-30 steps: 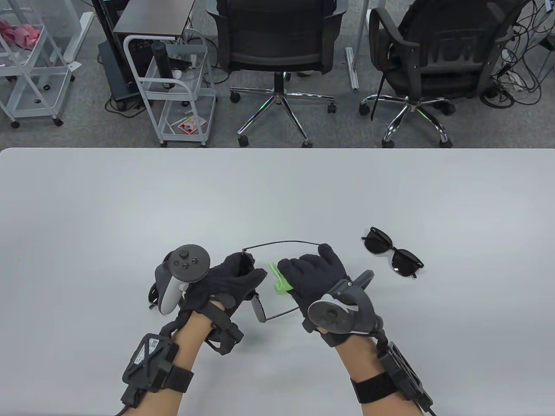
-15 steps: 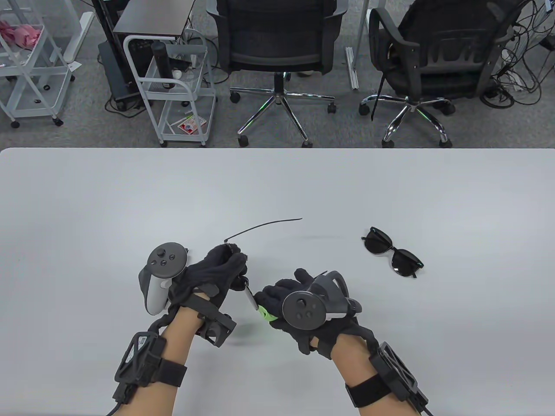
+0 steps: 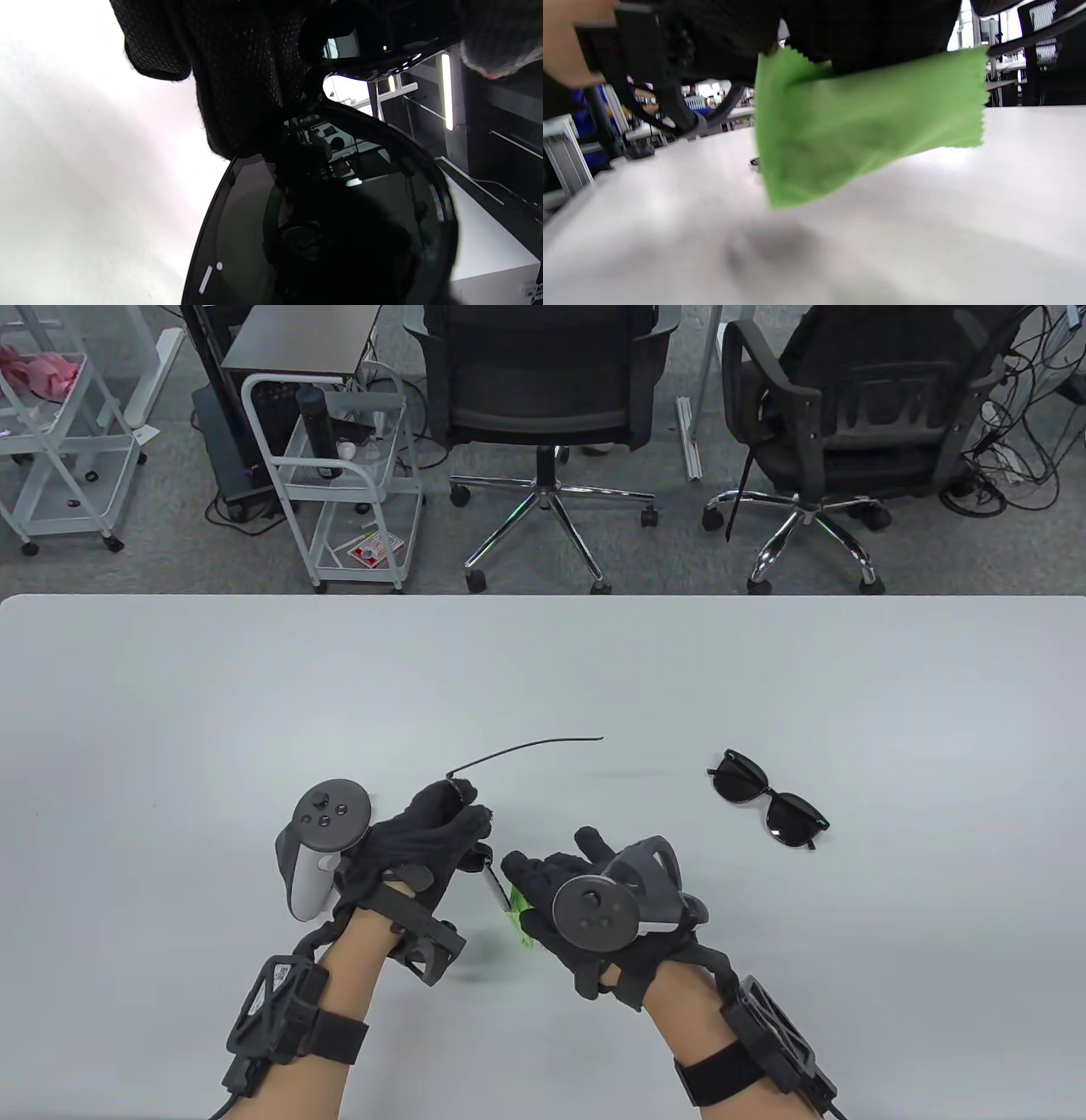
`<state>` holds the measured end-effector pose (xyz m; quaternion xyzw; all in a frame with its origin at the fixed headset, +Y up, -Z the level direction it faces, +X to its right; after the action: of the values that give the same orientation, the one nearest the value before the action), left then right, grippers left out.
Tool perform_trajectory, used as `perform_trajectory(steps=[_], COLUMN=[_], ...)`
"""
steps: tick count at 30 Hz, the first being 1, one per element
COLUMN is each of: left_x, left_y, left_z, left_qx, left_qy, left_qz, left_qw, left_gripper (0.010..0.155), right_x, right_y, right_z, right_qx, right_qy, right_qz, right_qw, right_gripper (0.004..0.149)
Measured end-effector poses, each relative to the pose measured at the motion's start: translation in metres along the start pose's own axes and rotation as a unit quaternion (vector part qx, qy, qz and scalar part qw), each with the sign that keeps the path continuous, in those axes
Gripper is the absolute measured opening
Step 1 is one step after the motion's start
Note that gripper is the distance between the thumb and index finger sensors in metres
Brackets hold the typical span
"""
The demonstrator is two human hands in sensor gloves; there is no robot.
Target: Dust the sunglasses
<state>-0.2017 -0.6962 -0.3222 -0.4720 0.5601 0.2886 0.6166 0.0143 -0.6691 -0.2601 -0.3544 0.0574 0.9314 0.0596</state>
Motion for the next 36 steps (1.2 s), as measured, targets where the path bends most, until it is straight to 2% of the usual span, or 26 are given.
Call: perform_trajectory(steps=[4,7,9,13,15,17,19,21,23,26,31,36], left_x=[0.001,0.003,0.004,0.004,0.004,0.005,0.005,0.005,0.006,0.004,0.005,0.005], left_y=[-0.003,-0.006,-0.01,-0.016,-0.021,-0.034,-0.048,-0.056,-0.055,-0.052,-0.041,-0.026], left_z=[-0.005,-0.011,-0.015,-0.017,-0.019,-0.019,-0.017,-0.012,-0.007,-0.004,0.002,0.004], left_qx=[-0.02,-0.057,-0.069,-0.075,-0.085,-0.099,-0.064,-0.032,-0.007,-0.021,0.019,0.014], left_qy=[0.015,0.029,0.036,0.041,0.043,0.045,0.043,0.032,0.029,0.03,0.024,0.023], left_qz=[-0.012,-0.025,-0.035,-0.06,-0.09,-0.145,-0.215,-0.237,-0.193,-0.167,-0.112,-0.084], left_qw=[1.0,0.998,0.996,0.995,0.991,0.983,0.974,0.971,0.981,0.985,0.993,0.996], left_gripper=[0.098,0.098,0.098,0.098,0.099,0.109,0.118,0.116,0.109,0.102,0.102,0.102], right_x=[0.005,0.005,0.005,0.005,0.006,0.007,0.008,0.007,0.006,0.008,0.012,0.01], right_y=[0.007,0.008,0.008,0.008,0.009,0.009,0.01,0.012,0.012,0.011,0.009,0.002], right_z=[0.012,0.018,0.019,0.019,0.018,0.017,0.015,0.012,0.01,0.009,0.014,0.003], right_qx=[-0.066,-0.098,-0.097,-0.106,-0.125,-0.142,-0.144,-0.144,-0.145,-0.152,-0.166,-0.166], right_qy=[-0.017,-0.023,-0.028,-0.03,-0.029,-0.024,-0.017,-0.012,-0.003,0.007,0.017,0.057], right_qz=[0.006,-0.016,-0.032,-0.001,0.007,0.009,0.01,0.017,0.004,-0.006,-0.02,-0.022], right_qw=[0.998,0.995,0.994,0.994,0.992,0.99,0.989,0.989,0.989,0.988,0.986,0.984], right_gripper=[0.059,0.058,0.052,0.048,0.048,0.047,0.047,0.047,0.048,0.047,0.046,0.047])
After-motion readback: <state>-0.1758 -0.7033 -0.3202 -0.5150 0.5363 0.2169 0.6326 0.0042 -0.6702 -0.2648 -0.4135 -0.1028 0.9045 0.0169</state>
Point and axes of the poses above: the tracker on the back of each hand, its own z axis roughly to the thumb side, its own x axis roughly from the wrist to the fingertips, y = z × x, the point moved 1 cm from there along x, roughly from the wrist to the fingertips, and after that the axes turned 1 degree about z, right-handed, at the moved point
